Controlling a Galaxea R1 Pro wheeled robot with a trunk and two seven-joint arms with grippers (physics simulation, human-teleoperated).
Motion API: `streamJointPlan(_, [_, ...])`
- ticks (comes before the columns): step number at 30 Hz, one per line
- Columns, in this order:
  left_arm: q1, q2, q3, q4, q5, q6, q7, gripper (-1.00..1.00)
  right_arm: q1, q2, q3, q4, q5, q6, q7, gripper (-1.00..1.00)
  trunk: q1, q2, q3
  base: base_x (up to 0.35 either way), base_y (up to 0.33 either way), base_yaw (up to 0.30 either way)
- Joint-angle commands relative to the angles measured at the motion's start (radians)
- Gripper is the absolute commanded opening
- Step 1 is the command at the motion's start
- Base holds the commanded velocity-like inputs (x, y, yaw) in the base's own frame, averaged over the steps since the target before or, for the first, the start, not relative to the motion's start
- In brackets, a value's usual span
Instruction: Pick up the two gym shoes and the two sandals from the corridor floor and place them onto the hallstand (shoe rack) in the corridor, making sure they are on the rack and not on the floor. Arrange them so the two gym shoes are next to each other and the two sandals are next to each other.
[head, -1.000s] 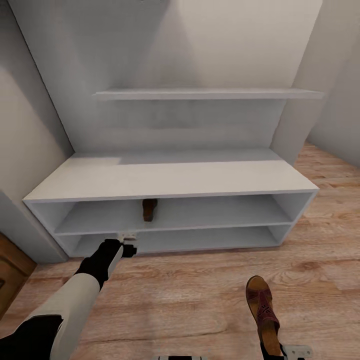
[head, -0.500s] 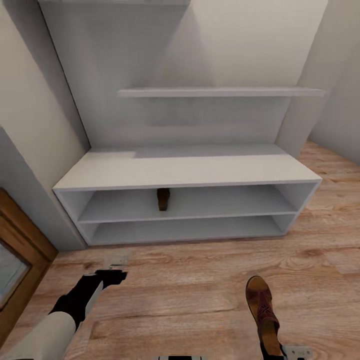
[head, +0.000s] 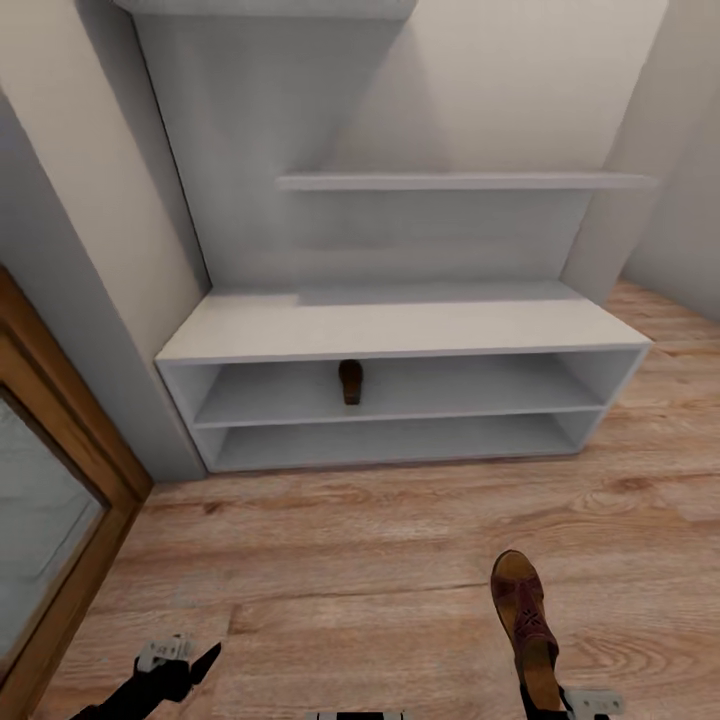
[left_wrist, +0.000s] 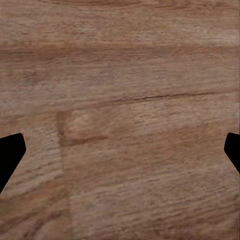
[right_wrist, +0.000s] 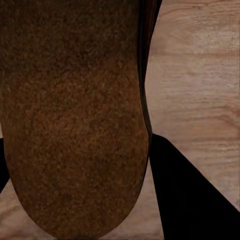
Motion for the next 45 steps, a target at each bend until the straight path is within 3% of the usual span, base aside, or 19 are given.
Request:
streamJointPlan(1, [0.006,0.0,0.002,0.001,0.011,-0.003,-0.008,1.0,0.0,0.001,-0.008,-0.001,0.003,-0.002,0.009,-1.0,-0.001,0.0,-0.001,-0.211,0.249,0.0])
streamJointPlan(7, [0.026,0.001,0.002,0.002,0.036,-0.016,-0.02,1.0,0.0,0.007,-0.007,-0.003,0.003,-0.004,0.01,-1.0,-0.001,0.0,-0.001,-0.111,0.281,0.0])
streamJointPlan(25, [0.028,-0.001,-0.001,0.001,0.038,-0.017,-0.022,1.0,0.0,0.008,-0.008,-0.001,0.004,-0.002,0.008,-1.0,-0.001,0.0,-0.001,-0.023,0.292,0.0])
streamJointPlan(45, [0.028,-0.003,-0.004,0.002,0.034,-0.017,-0.023,1.0,0.0,0.008,-0.01,-0.004,0.003,-0.002,0.008,-1.0,-0.001,0.0,-0.001,-0.051,0.039,0.065])
